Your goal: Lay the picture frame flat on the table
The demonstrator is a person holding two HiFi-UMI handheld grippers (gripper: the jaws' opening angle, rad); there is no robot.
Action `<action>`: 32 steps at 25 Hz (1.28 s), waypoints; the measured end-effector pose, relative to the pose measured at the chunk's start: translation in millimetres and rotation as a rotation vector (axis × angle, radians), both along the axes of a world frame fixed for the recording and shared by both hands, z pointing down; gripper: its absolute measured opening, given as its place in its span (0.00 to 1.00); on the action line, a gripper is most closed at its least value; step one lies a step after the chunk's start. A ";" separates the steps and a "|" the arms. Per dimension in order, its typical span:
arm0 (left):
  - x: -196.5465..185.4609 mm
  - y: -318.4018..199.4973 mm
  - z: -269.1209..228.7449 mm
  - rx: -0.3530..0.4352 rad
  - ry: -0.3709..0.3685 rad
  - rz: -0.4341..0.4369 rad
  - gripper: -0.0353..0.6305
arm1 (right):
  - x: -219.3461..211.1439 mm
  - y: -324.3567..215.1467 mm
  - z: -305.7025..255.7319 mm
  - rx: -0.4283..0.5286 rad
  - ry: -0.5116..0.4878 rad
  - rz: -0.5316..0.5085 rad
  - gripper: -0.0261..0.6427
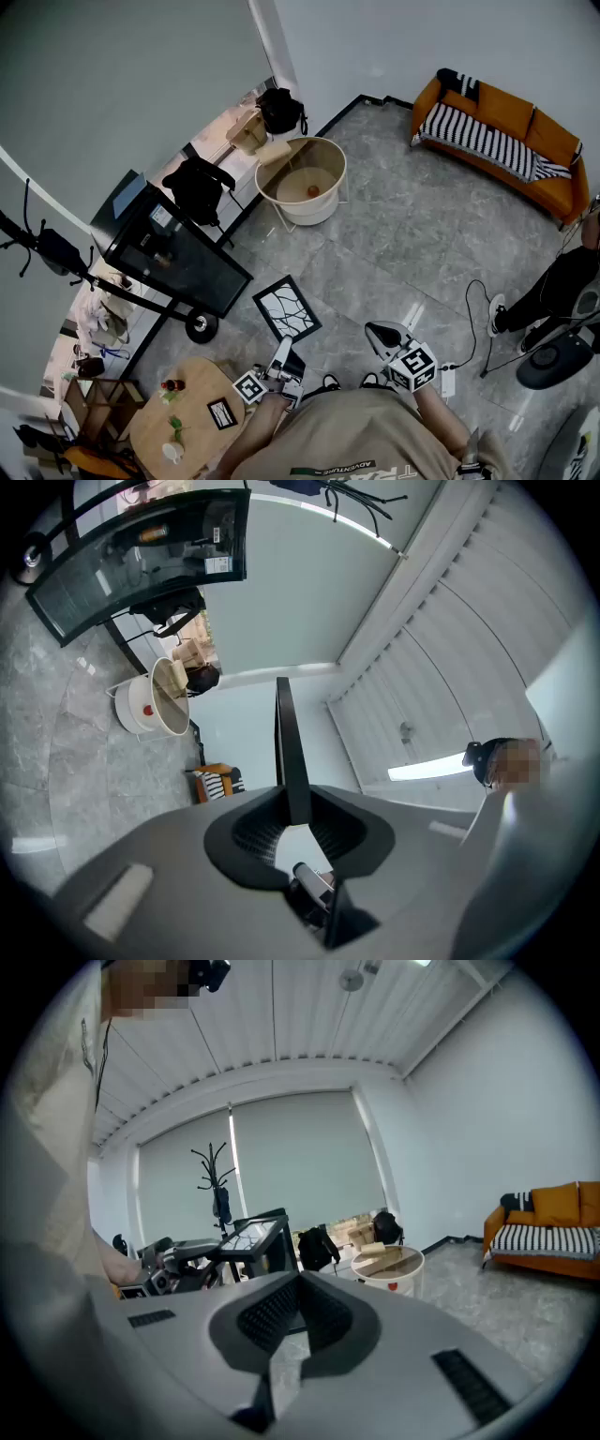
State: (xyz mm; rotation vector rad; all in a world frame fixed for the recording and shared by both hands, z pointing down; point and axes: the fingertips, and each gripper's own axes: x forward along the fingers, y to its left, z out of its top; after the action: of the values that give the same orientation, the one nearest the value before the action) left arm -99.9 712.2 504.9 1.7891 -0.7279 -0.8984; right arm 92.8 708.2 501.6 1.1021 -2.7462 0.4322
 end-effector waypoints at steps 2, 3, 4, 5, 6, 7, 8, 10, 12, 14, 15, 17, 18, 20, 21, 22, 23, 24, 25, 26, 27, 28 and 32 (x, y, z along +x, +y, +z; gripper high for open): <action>-6.0 -7.2 4.1 0.019 -0.024 0.018 0.16 | -6.8 -8.0 0.1 0.022 0.005 -0.003 0.04; -10.4 -10.9 6.0 0.025 -0.035 0.025 0.16 | -10.7 -11.6 0.2 0.029 0.011 -0.003 0.04; -16.2 -14.2 7.7 0.027 -0.043 0.031 0.16 | -15.4 -14.4 0.0 0.032 0.018 -0.002 0.04; -23.2 -16.7 9.6 0.026 -0.045 0.034 0.16 | -20.8 -16.4 -0.7 0.034 0.024 -0.001 0.04; -30.8 -18.5 12.1 0.020 -0.041 0.034 0.16 | -26.7 -17.7 -1.5 0.034 0.027 -0.001 0.04; -37.8 -20.2 14.8 0.014 -0.034 0.032 0.16 | -32.1 -18.8 -2.0 0.033 0.031 -0.001 0.04; -43.7 -22.2 17.4 0.011 -0.026 0.031 0.16 | -36.8 -20.7 -2.1 0.032 0.037 0.000 0.04; -51.0 -27.9 20.8 0.012 -0.012 0.036 0.16 | -44.7 -27.2 -2.2 0.036 0.044 0.004 0.04; -54.6 -33.6 23.7 0.013 0.001 0.053 0.16 | -51.7 -34.8 -2.2 0.042 0.030 0.019 0.04; -58.2 -36.7 28.5 0.002 0.009 0.073 0.16 | -57.0 -41.2 -1.7 0.045 0.023 0.050 0.04; -60.8 -38.3 31.3 -0.006 0.010 0.083 0.16 | -59.4 -44.4 -1.4 0.045 0.023 0.067 0.05; -65.2 -43.4 35.4 -0.015 0.009 0.102 0.16 | -61.7 -51.2 -0.8 0.047 0.022 0.102 0.05; -66.4 -46.7 37.1 -0.019 0.007 0.109 0.16 | -61.0 -54.3 0.5 0.044 0.024 0.118 0.05; -68.4 -53.3 40.9 -0.030 0.004 0.113 0.16 | -57.1 -59.3 5.7 0.025 0.029 0.136 0.05; -69.4 -56.7 42.3 -0.034 0.001 0.109 0.16 | -54.2 -61.8 9.0 0.012 0.028 0.138 0.05; -69.8 -61.0 42.8 -0.035 -0.001 0.103 0.16 | -50.4 -65.2 12.6 -0.002 0.027 0.139 0.05; -69.3 -66.7 42.8 -0.035 -0.004 0.097 0.16 | -45.1 -70.1 16.3 -0.014 0.026 0.143 0.05; -67.7 -74.0 42.8 -0.037 -0.005 0.091 0.16 | -38.5 -77.2 20.1 -0.024 0.027 0.153 0.05; -65.5 -82.4 43.2 -0.039 -0.005 0.085 0.16 | -31.2 -86.5 24.1 -0.030 0.030 0.167 0.05; -63.3 -91.4 43.5 -0.043 -0.004 0.079 0.16 | -24.3 -97.6 28.4 -0.032 0.033 0.184 0.05; -61.6 -100.3 43.6 -0.045 -0.004 0.071 0.16 | -18.7 -109.7 33.0 -0.034 0.031 0.195 0.05; -60.7 -109.1 43.5 -0.044 -0.005 0.062 0.16 | -14.8 -122.4 37.5 -0.035 0.026 0.199 0.05; -57.1 -155.0 35.6 -0.020 -0.013 0.019 0.16 | -7.0 -181.5 42.4 -0.007 0.044 0.154 0.05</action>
State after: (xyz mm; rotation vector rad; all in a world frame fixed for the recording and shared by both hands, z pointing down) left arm -157.0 557.2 540.5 1.7833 -0.7248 -0.8652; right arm 85.8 526.7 544.0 1.3106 -2.6302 0.4303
